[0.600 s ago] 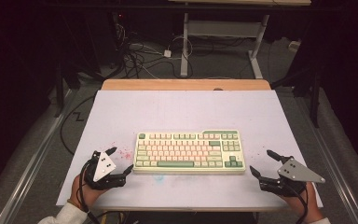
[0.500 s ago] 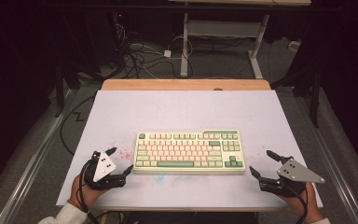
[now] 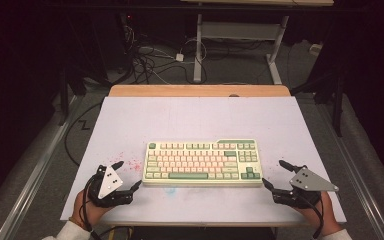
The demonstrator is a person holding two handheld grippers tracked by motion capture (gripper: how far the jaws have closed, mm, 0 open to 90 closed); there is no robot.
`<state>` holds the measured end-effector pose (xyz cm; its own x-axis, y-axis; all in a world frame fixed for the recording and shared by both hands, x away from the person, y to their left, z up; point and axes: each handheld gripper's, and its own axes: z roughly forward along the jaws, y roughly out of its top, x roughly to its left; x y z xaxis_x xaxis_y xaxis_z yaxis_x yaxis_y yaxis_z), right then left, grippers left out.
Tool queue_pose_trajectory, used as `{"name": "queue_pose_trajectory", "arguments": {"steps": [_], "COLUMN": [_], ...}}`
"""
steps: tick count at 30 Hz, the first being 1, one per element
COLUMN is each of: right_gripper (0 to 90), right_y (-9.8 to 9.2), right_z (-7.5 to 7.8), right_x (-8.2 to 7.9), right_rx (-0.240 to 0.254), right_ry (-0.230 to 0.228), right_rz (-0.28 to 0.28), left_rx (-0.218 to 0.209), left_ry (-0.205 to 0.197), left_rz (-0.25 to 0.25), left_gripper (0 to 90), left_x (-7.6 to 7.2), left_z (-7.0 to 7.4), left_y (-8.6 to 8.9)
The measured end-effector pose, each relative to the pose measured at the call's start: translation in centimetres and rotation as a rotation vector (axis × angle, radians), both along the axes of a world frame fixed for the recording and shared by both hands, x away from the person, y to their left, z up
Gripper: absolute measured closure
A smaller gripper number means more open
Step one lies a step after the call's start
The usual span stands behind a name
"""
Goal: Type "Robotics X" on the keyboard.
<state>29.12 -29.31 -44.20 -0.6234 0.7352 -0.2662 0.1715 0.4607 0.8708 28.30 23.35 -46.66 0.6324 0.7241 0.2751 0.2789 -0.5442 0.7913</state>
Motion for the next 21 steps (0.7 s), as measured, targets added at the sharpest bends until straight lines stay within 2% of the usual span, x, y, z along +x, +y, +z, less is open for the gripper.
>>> {"name": "queue_pose_trajectory", "arguments": {"steps": [3, 7, 13, 16, 17, 18, 21], "right_gripper": [24.6, 25.8, 32.8, 40.7, 45.4, 53.9, 69.8], "right_y": [0.1, 0.5, 1.1, 1.5, 1.6, 1.7, 2.0], "right_z": [0.1, 0.1, 0.3, 0.4, 0.5, 0.5, 0.8], "right_x": [0.2, 0.3, 0.4, 0.5, 0.5, 0.5, 0.7], "right_rx": [0.005, -0.003, 0.007, -0.001, -0.004, -0.001, -0.004], "right_ry": [0.004, 0.007, -0.008, -0.011, -0.022, -0.024, -0.014], "right_rz": [0.003, 0.016, 0.031, 0.029, 0.023, 0.023, 0.033], "left_rx": [0.003, -0.004, -0.008, -0.004, 0.002, 0.001, -0.006], "left_ry": [-0.009, -0.002, -0.008, -0.009, -0.01, -0.002, -0.012], "left_rz": [0.004, 0.011, 0.015, 0.014, 0.014, 0.016, 0.015], "left_gripper": [17.7, 17.6, 17.7, 17.6, 17.7, 17.6, 17.7], "left_x": [-0.2, -0.5, -0.4, -0.4, -0.4, -0.4, -0.3], "left_z": [0.1, 0.1, 0.0, 0.0, 0.0, 0.0, 0.2], "left_y": [0.2, 0.2, 0.4, 0.3, 0.3, 0.2, 0.2]}}
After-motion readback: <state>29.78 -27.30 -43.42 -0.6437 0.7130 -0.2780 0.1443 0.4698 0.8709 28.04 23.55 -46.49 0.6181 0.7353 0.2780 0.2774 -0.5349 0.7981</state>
